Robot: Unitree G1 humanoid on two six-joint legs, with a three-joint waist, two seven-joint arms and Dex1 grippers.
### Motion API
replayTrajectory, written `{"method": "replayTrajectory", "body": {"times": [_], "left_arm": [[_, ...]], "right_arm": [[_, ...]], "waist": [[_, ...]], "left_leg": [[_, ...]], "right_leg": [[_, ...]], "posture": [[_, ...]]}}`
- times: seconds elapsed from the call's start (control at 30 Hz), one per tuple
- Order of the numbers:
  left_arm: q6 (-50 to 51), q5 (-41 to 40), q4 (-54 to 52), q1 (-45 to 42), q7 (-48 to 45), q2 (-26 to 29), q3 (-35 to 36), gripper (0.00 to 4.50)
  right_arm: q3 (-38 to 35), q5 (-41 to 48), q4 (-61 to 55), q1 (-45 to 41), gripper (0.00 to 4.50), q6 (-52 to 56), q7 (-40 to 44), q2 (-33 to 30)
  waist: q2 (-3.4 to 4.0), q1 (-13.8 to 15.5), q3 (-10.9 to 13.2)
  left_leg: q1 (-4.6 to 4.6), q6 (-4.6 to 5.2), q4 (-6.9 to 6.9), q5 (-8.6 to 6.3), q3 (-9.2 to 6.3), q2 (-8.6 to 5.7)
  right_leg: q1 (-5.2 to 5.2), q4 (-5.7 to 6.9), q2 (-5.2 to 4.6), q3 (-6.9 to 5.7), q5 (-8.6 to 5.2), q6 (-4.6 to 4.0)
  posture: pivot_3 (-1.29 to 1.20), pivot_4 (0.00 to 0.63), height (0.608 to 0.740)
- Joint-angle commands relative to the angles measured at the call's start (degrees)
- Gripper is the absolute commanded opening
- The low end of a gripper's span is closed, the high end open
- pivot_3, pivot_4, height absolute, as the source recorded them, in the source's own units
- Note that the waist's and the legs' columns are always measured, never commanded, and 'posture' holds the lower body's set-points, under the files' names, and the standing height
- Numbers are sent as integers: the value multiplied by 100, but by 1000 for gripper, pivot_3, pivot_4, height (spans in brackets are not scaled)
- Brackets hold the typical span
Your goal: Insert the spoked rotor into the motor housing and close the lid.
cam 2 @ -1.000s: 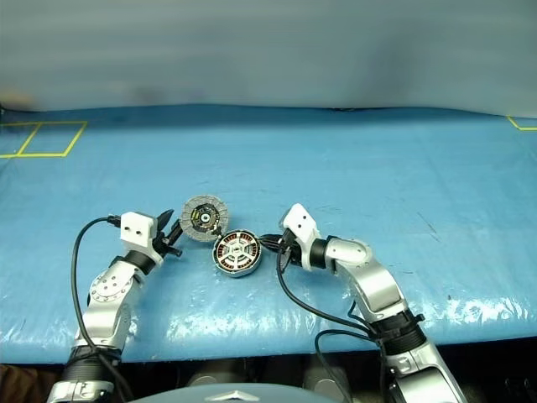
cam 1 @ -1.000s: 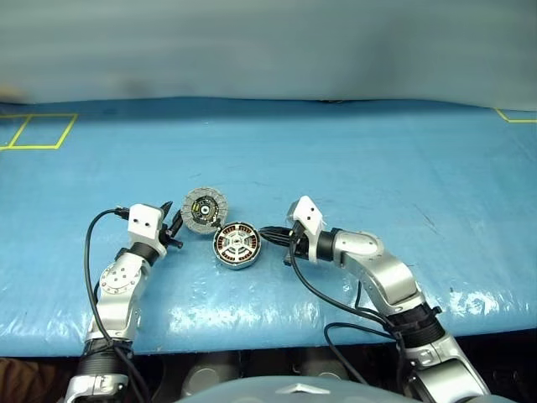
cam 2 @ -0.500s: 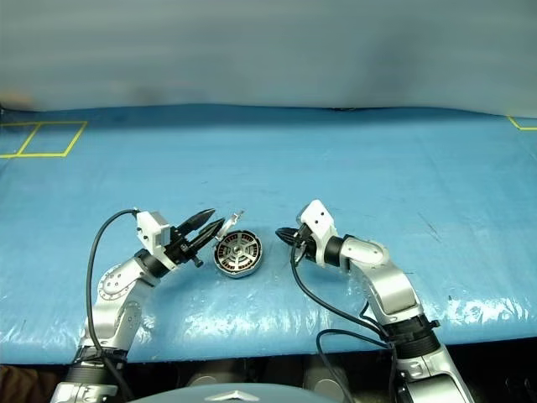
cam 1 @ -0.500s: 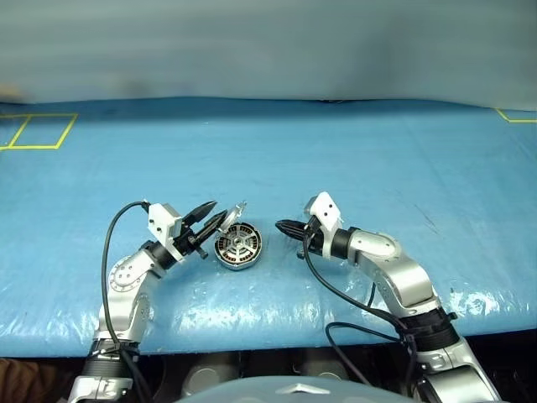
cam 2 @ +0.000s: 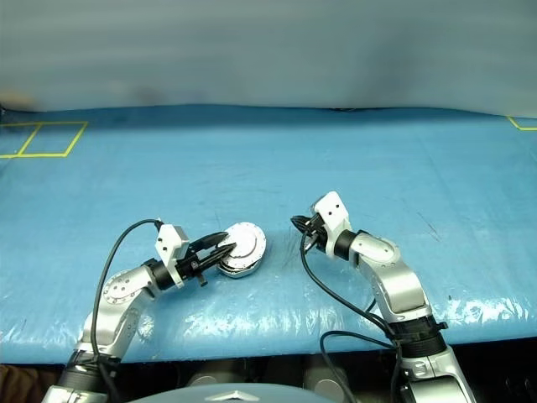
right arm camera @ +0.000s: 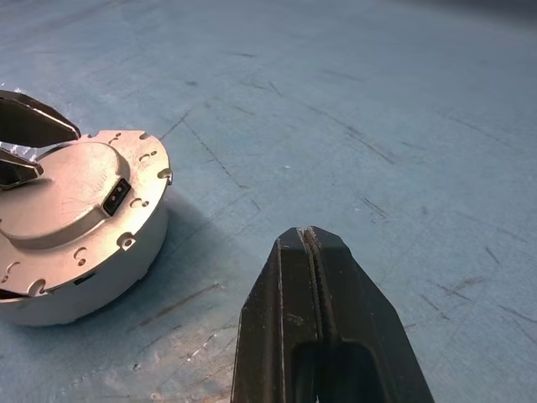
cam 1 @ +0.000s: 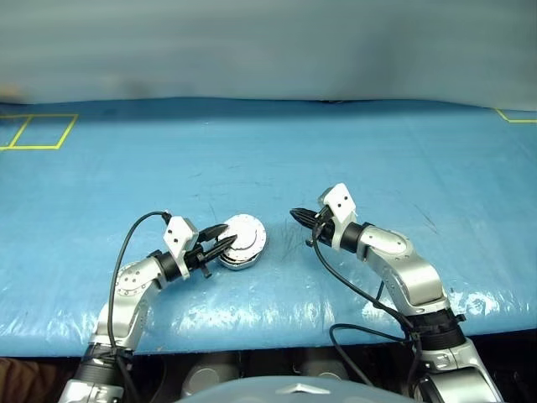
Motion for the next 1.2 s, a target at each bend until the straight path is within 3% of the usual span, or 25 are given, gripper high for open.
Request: {"method": "replayTrajectory", "body": {"times": [0.03, 0.4, 0.5, 0.9, 1.2], "left_arm": [[41, 229, 101, 200, 36, 70, -106, 1620], [-1142, -409, -89, 641, -373, -77, 532, 1620], [-1369, -446, -86, 850, -507, -12, 634, 1601], [-2033, 38, 354, 1214, -435, -70, 539, 1601], [-2350, 295, 803, 1133, -322, -87, 445, 1601]], "right_arm": [[79, 45, -247, -26, 0, -80, 68, 45], [450, 35, -183, -264, 0, -548, 358, 356], [670, -31, -117, -406, 614, -781, 576, 420], [1443, -832, 701, -756, 4476, -1300, 546, 732], [1530, -874, 883, -841, 4476, -1240, 758, 836]], "waist": [[1, 0, -2], [0, -5, 0], [0, -35, 0], [-1, -17, 0], [-2, -24, 0]], "left_leg": [[2, 3, 0, -2, 0, 0], [2, 7, -1, -4, 0, 2], [2, 11, -3, -7, 1, 3], [2, 4, -3, -4, 2, 3], [3, 5, -2, -4, 2, 3]], "right_leg": [[1, 0, 0, 0, 0, 0], [-1, 0, 0, 0, -1, -1], [-2, 0, 2, 1, -1, -2], [-2, 1, 3, -1, -2, -5], [-2, 2, 5, -1, -2, -5]], "posture": [[0, 150, 740], [0, 150, 740], [0, 150, 740], [0, 150, 740], [0, 150, 740]]}}
